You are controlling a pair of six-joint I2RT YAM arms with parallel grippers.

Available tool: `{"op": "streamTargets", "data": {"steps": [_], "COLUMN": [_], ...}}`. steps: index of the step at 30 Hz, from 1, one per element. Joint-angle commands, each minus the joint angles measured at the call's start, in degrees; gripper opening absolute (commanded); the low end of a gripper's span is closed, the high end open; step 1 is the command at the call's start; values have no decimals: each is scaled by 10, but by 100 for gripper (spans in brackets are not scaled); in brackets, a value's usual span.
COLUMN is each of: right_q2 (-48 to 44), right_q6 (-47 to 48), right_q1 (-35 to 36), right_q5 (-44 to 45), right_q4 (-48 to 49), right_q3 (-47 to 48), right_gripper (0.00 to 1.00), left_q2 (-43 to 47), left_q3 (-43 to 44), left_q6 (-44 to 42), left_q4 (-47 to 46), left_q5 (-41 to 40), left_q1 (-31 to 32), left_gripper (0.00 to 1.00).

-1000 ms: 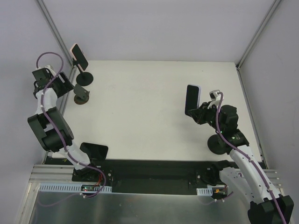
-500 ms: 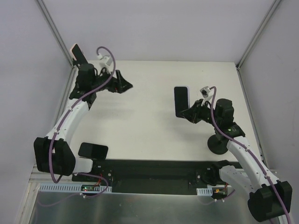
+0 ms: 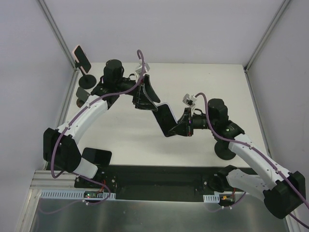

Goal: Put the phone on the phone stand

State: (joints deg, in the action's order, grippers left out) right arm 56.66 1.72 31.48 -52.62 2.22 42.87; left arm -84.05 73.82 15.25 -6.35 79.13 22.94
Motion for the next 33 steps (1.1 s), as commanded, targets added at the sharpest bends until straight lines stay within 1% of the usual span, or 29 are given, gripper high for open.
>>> {"op": "streamTargets", "data": {"steps": [1,7,9,10,13,14,17,18,19,20,21,24,29,30,31,33], "right_q2": [-2,7,6,6,6,6,6,6,7,6,7,11,15,15,14,14], "right_q6": [36,53,58,63,69,71,73,73,74,75,77,81,89,89,90,92], "right_q1": [10,22,24,25,30,30,33,34,35,37,38,44,53,53,54,55], "right_q5": [-39,-22,-11,-8,5,10,15,16,16,18,20,23,37,38,38,39], "right_q4": [4,-15,-20,-20,-41,-41,-42,-42,-42,-43,-43,-47,-56,-56,-58,-61], "right_q3": [46,56,60,62,65,64,66,67,69,70,70,77,85,85,85,88], "right_gripper": [1,1,1,1,1,1,1,1,1,1,1,1,1,1,1,1], "left_q2": [-7,-21,-20,-19,-13,-9,-9,-10,-11,-13,-15,-20,-25,-27,-29,-25], "left_q3": [22,36,36,34,37,39,60,74,82,89,104,130,160,170,175,179], "left_q6": [19,36,26,25,-8,-28,-84,-120,-139,-176,-190,-237,-278,-288,-295,-309], "left_q4": [-18,0,17,21,61,99,183,239,265,289,339,412,476,493,517,528], "left_q5": [77,90,89,90,76,69,53,45,44,45,37,17,-35,-42,-48,-72], "left_q1": [22,33,33,33,33,33,33,37,40,41,43,52,71,74,75,77], "left_gripper": [64,44,43,42,34,28,28,29,31,31,32,31,26,24,14,2]}}
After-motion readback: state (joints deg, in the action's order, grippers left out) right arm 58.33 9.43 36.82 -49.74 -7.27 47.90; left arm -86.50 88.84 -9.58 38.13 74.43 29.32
